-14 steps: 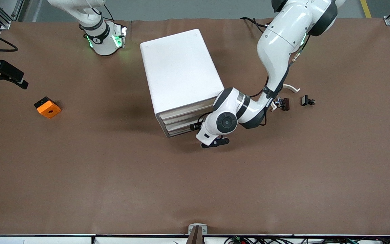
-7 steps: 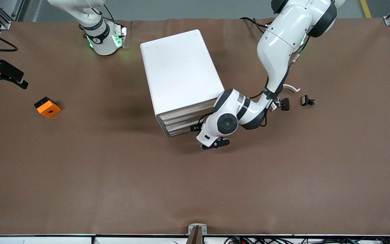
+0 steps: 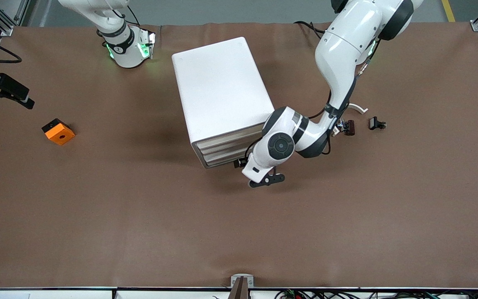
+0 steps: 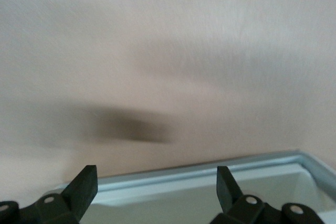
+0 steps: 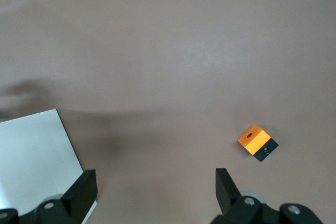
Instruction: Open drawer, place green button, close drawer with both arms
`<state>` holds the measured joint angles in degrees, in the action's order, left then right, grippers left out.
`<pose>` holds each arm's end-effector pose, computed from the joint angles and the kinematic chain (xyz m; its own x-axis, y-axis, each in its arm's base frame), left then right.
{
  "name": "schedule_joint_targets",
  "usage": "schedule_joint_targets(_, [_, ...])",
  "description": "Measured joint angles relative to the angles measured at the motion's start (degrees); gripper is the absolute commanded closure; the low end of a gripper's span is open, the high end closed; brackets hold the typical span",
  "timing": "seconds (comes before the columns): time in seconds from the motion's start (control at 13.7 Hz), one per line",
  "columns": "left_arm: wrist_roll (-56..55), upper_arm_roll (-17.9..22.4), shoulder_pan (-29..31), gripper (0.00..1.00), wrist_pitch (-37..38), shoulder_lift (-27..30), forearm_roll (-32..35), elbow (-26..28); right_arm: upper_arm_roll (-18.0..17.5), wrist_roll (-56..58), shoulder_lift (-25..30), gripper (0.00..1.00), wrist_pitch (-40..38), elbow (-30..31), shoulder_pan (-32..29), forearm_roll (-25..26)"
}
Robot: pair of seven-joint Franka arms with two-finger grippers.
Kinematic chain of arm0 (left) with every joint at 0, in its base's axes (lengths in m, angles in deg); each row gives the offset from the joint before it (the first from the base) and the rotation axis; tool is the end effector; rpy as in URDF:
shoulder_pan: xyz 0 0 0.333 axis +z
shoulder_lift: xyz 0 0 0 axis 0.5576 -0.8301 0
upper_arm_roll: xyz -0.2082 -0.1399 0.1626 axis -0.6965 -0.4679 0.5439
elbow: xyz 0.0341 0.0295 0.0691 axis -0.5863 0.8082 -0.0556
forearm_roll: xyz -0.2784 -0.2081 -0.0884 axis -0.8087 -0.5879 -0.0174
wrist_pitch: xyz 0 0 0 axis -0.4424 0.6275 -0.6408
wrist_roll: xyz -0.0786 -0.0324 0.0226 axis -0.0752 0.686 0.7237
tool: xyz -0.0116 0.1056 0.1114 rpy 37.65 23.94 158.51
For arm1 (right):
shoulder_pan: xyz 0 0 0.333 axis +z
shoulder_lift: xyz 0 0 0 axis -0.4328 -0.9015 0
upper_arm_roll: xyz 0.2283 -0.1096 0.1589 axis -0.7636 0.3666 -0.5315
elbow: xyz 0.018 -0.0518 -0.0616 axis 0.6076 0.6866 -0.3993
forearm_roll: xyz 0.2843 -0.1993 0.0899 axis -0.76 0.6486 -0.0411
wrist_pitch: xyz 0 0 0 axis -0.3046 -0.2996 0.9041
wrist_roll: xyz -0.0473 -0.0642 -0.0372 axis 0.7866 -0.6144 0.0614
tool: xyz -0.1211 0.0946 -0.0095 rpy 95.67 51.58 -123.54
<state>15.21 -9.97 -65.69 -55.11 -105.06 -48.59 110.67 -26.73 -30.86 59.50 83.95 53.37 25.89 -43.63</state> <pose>0.5504 -0.4330 0.1915 0.9595 0.2131 -0.1845 0.2442 -0.9552 0.1670 0.5074 -0.0038 0.5984 0.9953 -0.0909 0.0330 -0.0894 -0.9950 -0.0444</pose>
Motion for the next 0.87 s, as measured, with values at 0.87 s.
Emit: schedule_joint_targets(0.87, [9.66, 9.26, 14.29, 0.00, 17.95, 20.00, 12.81, -0.87, -0.01, 0.00, -0.01, 0.00, -0.04, -0.07, -0.01, 0.03])
